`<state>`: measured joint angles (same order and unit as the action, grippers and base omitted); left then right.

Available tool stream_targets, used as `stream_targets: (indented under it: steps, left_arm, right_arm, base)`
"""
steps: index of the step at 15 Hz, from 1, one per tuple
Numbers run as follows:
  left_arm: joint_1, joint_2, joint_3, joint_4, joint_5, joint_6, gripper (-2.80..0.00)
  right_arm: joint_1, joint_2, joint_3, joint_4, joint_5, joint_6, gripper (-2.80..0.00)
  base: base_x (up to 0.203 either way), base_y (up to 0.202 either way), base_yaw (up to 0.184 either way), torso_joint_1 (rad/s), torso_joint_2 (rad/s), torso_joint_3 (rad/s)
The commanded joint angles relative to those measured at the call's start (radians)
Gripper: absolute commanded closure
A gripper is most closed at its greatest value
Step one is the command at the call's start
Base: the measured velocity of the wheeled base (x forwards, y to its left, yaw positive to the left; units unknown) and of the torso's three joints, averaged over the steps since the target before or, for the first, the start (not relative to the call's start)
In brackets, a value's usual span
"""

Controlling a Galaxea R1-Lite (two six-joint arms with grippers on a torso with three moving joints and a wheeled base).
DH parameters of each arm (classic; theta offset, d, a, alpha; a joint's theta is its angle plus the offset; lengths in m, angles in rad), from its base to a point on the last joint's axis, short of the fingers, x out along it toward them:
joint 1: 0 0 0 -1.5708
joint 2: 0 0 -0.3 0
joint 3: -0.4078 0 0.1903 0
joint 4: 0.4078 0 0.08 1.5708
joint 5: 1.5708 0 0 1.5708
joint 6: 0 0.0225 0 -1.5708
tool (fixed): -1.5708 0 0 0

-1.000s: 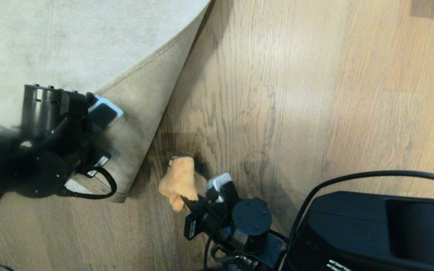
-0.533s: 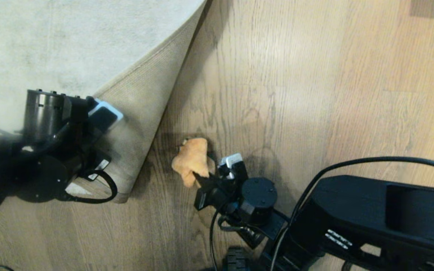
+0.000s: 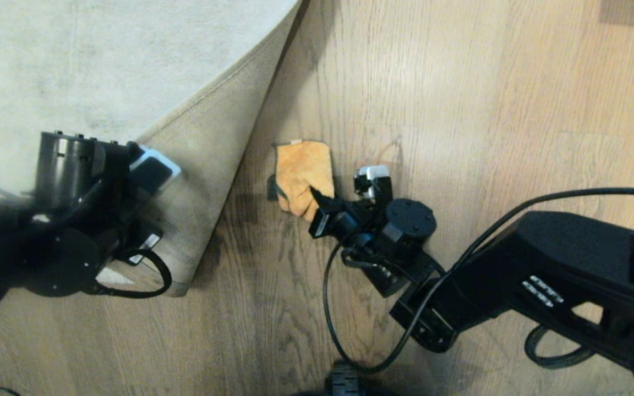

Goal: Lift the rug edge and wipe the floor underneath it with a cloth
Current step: Wipe the floor under the carpet with a rag

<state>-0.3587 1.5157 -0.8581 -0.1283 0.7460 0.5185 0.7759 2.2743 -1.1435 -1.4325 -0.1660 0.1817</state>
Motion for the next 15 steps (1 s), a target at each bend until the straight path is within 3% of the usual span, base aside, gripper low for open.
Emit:
stream_targets:
  steps: [1, 5, 9, 15]
  left_arm:
    - [0.000, 0.001, 0.001, -0.001, 0.004, 0.003, 0.00]
    - [-0.012, 0.001, -0.001, -0.002, 0.004, 0.003, 0.00]
    - [-0.014, 0.003, -0.002, -0.002, 0.004, 0.003, 0.00]
    - [-0.013, 0.014, -0.007, -0.002, 0.004, 0.003, 0.00]
  right_arm:
    - [-0.018, -0.051, -0.012, -0.001, -0.001, 0.001, 0.00]
    - [-0.020, -0.155, 0.000, 0.021, 0.002, -0.005, 0.00]
    - [-0.005, -0.232, 0.140, 0.015, 0.002, -0.021, 0.00]
    - [0.146, -0.223, 0.441, -0.070, 0.003, -0.019, 0.00]
  base:
    - [0.000, 0.000, 0.000, 0.000, 0.00, 0.000]
    - [0.000, 0.000, 0.000, 0.000, 0.00, 0.000]
    - [0.000, 0.000, 0.000, 0.000, 0.00, 0.000]
    - [0.000, 0.000, 0.000, 0.000, 0.00, 0.000]
